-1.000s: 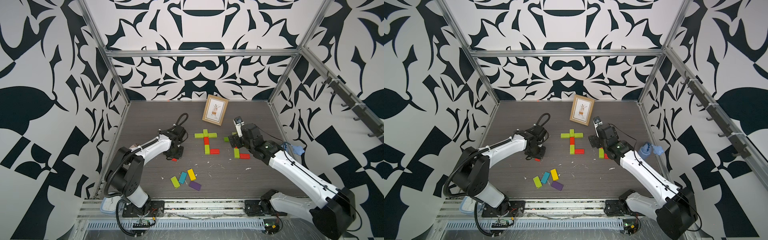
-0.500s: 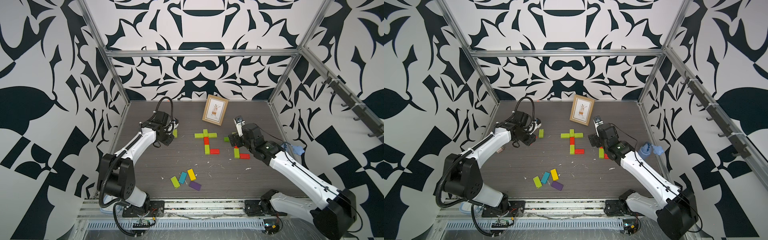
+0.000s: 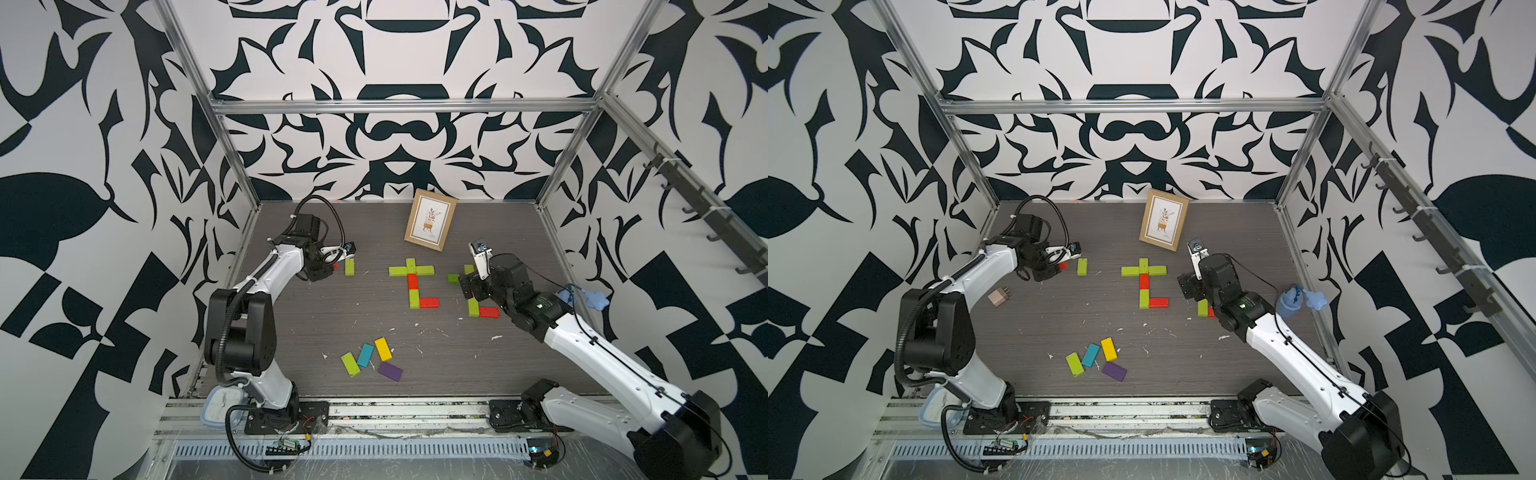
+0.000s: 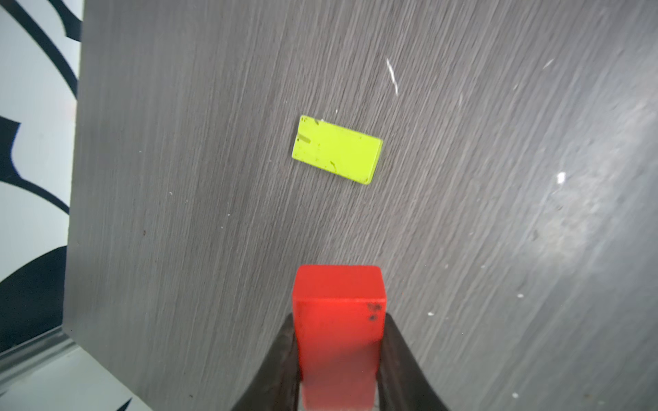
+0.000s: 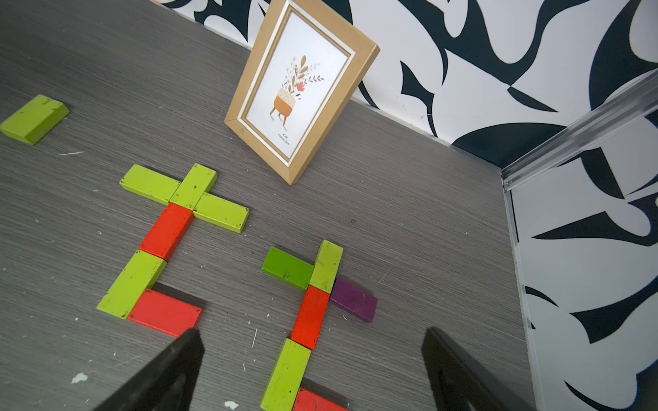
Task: Assemble the letter t with building blocks
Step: Assemble the building block at the center of the board.
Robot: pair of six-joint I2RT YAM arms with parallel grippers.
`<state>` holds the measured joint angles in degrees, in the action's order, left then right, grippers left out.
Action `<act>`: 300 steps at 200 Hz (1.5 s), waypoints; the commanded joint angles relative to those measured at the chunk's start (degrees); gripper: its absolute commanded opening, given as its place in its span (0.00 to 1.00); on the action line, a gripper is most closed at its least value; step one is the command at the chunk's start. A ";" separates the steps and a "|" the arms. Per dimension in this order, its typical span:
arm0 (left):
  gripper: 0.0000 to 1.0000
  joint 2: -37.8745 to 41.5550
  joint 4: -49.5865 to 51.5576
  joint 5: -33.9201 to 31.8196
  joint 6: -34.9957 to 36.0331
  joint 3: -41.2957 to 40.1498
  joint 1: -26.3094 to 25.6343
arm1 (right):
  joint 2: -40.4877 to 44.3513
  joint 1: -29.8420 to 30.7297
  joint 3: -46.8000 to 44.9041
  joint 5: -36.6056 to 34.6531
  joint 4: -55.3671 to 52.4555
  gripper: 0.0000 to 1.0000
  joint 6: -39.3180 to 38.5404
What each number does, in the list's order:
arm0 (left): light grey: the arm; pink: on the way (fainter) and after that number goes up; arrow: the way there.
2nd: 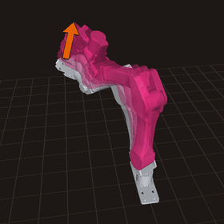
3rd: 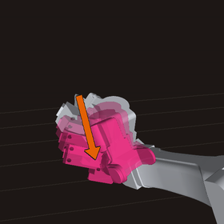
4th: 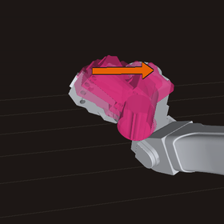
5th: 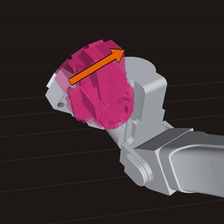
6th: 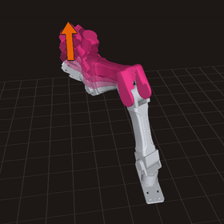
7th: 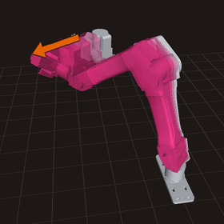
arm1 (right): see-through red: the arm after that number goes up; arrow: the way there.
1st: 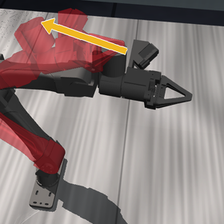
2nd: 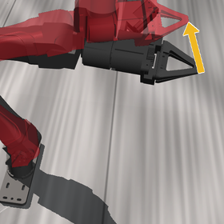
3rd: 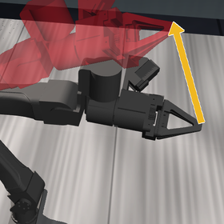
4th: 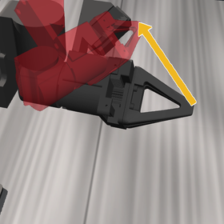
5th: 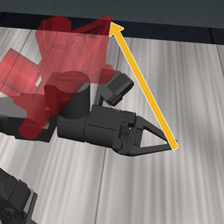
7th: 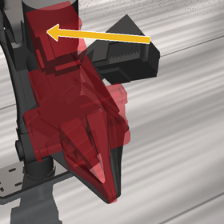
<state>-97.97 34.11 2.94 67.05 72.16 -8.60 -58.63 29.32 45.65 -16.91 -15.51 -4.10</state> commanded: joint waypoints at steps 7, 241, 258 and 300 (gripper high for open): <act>0.00 -5.84 5.50 0.82 9.97 6.52 0.47 | 1.16 -0.08 -0.46 1.38 3.13 0.99 -1.62; 0.12 -24.37 11.16 -2.42 12.81 17.41 -3.00 | -0.43 -0.10 -0.31 2.98 2.87 0.99 -2.65; 0.16 -24.62 11.07 -2.43 12.40 17.53 -3.00 | -0.43 -0.12 -0.31 2.98 2.87 0.99 -2.66; 0.19 -25.06 11.07 -2.32 11.65 18.04 -3.09 | -0.52 -0.06 -0.12 3.01 2.68 0.99 -2.76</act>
<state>-120.57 43.75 -0.25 78.65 89.49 -11.40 -59.33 29.32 45.23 -14.13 -14.02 -6.48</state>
